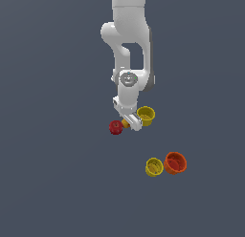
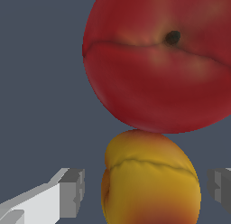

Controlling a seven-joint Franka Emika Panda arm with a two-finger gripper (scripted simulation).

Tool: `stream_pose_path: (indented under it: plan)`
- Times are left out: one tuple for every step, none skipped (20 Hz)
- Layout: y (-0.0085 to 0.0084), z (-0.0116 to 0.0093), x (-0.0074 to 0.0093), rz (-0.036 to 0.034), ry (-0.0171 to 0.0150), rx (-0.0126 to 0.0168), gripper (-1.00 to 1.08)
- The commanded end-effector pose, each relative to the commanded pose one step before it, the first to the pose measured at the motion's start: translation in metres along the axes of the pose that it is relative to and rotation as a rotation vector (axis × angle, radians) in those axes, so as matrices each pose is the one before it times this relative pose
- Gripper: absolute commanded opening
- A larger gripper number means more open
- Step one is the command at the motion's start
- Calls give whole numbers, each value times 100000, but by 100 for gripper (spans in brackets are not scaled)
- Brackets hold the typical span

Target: Pick up a designated object from a clutter of objects.

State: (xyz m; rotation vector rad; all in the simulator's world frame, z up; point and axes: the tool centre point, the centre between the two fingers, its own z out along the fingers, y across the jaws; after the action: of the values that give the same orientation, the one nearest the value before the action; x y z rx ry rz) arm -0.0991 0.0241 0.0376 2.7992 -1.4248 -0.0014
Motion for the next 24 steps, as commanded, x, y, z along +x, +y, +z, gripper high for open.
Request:
stream_pose_path:
  plan:
    - [-19, 220, 29, 54, 54, 89, 100]
    - [0, 0, 0, 0, 0, 0, -100]
    - [0, 0, 0, 0, 0, 0, -100]
    - [0, 0, 0, 0, 0, 0, -100]
    - [0, 0, 0, 0, 0, 0, -100]
    - [0, 0, 0, 0, 0, 0, -100]
    - [0, 0, 0, 0, 0, 0, -100]
    - [0, 0, 0, 0, 0, 0, -100]
    - [0, 0, 0, 0, 0, 0, -100]
    - [0, 0, 0, 0, 0, 0, -100]
    - [0, 0, 0, 0, 0, 0, -100]
    - [-67, -77, -18, -101, 67, 136, -100]
    - [-9, -22, -1, 0, 0, 0, -100]
    - [-27, -67, -5, 0, 0, 0, -100]
    - [-45, -111, -7, 0, 0, 0, -100]
    - [-64, -156, -10, 0, 0, 0, -100]
    - [-82, -200, -13, 0, 0, 0, -100]
    - [-100, -244, -16, 0, 0, 0, -100]
    - [-118, -288, -19, 0, 0, 0, -100]
    - [-135, -331, -22, 0, 0, 0, -100]
    - [-153, -375, -24, 0, 0, 0, -100]
    - [-171, -418, -27, 0, 0, 0, -100]
    - [-188, -461, -29, 0, 0, 0, -100]
    - [-205, -504, -32, 0, 0, 0, -100]
